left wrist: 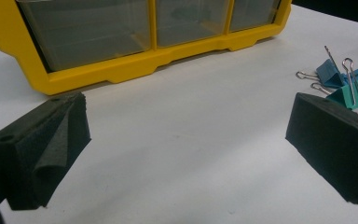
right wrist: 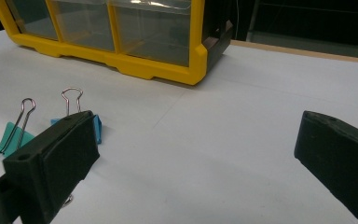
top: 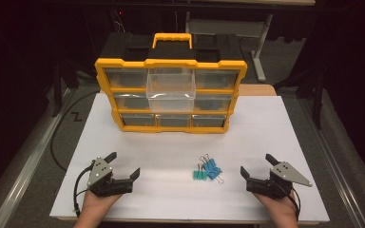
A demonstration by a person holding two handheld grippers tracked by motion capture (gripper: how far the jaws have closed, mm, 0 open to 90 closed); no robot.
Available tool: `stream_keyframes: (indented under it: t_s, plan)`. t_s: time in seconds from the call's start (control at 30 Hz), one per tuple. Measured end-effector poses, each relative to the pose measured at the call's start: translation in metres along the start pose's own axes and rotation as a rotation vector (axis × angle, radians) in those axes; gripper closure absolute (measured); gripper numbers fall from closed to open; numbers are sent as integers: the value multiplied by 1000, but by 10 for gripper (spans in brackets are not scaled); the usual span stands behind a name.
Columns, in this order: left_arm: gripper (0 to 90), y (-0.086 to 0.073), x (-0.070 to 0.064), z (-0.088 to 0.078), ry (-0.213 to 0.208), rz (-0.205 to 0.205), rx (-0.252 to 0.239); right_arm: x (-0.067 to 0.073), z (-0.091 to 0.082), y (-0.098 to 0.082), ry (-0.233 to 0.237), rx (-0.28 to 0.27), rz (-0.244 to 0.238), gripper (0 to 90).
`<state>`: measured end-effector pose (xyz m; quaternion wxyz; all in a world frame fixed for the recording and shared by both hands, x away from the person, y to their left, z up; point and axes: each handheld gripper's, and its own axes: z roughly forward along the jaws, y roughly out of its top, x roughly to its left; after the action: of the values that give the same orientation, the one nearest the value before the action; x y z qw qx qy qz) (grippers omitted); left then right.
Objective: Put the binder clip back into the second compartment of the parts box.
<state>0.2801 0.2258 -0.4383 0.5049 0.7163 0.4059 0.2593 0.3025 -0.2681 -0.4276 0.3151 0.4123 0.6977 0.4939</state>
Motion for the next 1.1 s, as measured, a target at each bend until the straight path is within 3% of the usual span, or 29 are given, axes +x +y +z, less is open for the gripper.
stream_keyframes:
  t_s: [0.67, 1.1]
  plan:
    - [7, 0, 1, 0, 5, 0, 0, -2, -2, -1, -7, 8, 8, 4]
    - [6, 0, 1, 1, 4, 6, 3, 0, 2, -1, 6, 50, 6, 5]
